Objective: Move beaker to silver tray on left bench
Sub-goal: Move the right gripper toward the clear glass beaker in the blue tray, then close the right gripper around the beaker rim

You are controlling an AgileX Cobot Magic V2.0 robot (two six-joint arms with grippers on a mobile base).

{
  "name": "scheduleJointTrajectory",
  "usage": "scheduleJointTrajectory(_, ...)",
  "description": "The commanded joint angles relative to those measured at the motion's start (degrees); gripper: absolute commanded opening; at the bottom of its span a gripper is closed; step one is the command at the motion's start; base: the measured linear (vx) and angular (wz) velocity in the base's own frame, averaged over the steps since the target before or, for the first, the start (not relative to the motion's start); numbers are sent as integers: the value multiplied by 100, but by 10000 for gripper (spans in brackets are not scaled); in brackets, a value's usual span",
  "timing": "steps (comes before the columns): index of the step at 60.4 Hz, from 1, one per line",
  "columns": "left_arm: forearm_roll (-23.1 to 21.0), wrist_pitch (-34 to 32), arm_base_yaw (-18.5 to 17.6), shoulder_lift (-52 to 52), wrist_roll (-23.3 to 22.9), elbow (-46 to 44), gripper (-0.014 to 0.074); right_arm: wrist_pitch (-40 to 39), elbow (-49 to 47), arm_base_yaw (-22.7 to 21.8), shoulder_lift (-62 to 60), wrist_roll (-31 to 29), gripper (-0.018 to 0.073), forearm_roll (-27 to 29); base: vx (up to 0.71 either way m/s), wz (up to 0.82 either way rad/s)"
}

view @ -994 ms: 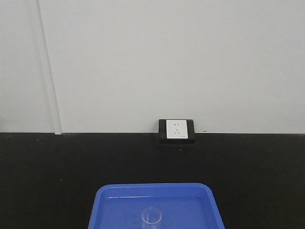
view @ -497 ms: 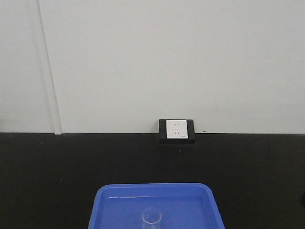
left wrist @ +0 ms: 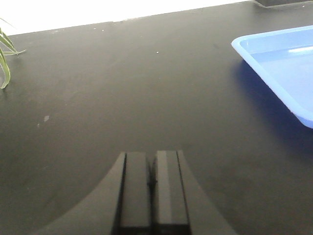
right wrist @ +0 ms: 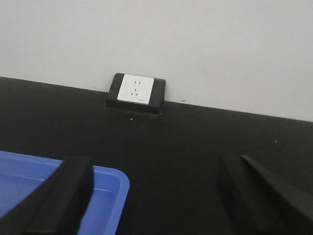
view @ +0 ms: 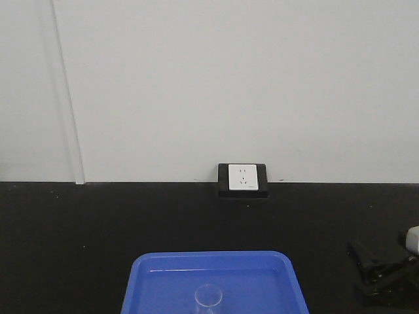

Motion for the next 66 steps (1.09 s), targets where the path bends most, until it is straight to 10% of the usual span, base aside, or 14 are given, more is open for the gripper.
scheduleJointTrajectory(1, -16, -428, -41, -42, -10, 114, 1, -733, -205, 55, 212, 480, 727, -118, 0, 0)
scheduleJointTrajectory(15, -16, -428, -41, -42, -10, 114, 1, -1422, -550, 848, 1691, 686, 704, -1414, 0, 0)
scheduleJointTrajectory(66, -16, -428, -41, -42, -10, 114, 1, -2272, -2431, 2051, 4761, 1781, 589, -2036, 0, 0)
